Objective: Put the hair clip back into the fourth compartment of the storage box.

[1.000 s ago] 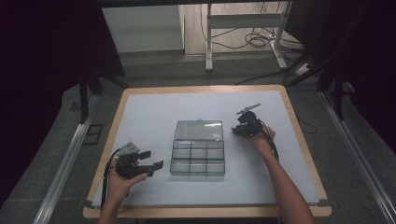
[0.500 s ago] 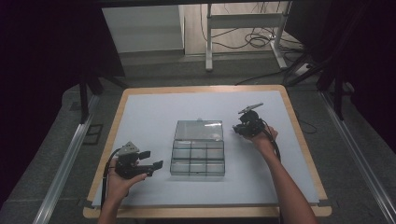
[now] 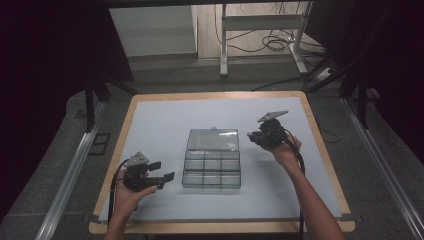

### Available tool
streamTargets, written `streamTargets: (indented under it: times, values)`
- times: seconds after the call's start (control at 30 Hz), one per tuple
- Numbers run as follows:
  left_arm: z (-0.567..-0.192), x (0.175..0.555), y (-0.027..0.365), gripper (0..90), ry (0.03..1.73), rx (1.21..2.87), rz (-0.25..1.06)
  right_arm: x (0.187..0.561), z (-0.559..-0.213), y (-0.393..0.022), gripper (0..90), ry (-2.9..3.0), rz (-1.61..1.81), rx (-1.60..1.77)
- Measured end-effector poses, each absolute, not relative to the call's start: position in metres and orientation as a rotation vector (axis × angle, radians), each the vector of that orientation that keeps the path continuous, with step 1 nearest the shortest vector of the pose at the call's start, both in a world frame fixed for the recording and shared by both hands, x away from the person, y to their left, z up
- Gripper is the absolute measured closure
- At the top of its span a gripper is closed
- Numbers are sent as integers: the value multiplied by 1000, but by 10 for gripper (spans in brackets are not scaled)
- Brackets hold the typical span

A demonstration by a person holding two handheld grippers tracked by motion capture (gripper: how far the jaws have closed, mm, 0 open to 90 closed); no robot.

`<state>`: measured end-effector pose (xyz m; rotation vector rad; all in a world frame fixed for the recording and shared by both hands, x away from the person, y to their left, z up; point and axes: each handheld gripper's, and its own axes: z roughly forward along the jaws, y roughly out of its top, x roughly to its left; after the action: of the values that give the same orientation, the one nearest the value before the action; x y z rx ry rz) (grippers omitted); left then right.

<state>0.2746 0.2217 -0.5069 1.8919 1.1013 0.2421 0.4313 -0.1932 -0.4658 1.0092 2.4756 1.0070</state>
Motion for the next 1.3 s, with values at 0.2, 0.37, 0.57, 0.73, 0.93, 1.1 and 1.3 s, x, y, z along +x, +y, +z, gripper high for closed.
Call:
streamTargets:
  times: [0.2,0.37,0.57,0.73,0.93,1.1,1.3]
  values:
    - [-507,274,221,261,1101,1893,241,417,-455,-188,747,2492,1042,946]
    - [-507,274,221,261,1101,1894,242,406,-450,-181,747,2490,1080,886]
    - [-507,275,220,260,1098,1900,239,400,-451,-172,747,2515,1094,857]
    - [-508,275,220,259,1098,1902,238,396,-451,-166,747,2531,1115,831]
    - [-508,275,219,259,1098,1905,238,390,-451,-157,747,2552,1140,784]
    - [-508,275,218,259,1096,1907,235,386,-451,-148,747,2572,1159,756]
    - [-508,275,218,258,1096,1907,238,383,-453,-137,746,2595,1172,728]
